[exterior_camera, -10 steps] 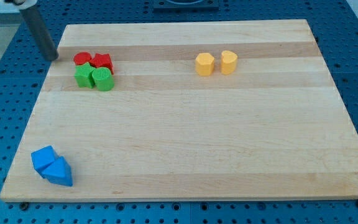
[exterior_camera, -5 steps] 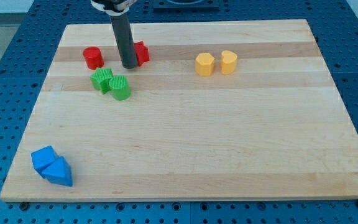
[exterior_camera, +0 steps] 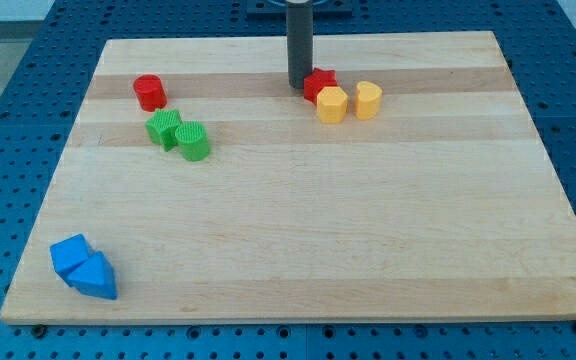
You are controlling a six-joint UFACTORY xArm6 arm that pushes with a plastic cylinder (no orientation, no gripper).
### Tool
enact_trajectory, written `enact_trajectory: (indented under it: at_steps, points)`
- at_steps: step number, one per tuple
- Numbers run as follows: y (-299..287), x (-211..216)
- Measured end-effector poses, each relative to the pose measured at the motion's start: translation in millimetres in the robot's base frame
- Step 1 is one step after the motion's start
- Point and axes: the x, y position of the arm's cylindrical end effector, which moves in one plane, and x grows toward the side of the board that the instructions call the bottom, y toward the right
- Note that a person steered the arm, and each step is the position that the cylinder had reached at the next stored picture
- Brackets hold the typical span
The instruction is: Push the red star towards top right
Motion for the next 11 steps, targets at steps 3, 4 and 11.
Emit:
enact_trajectory:
  at_steps: [3, 4, 11]
  points:
    - [-11, 44]
    - [35, 9]
    - [166, -37]
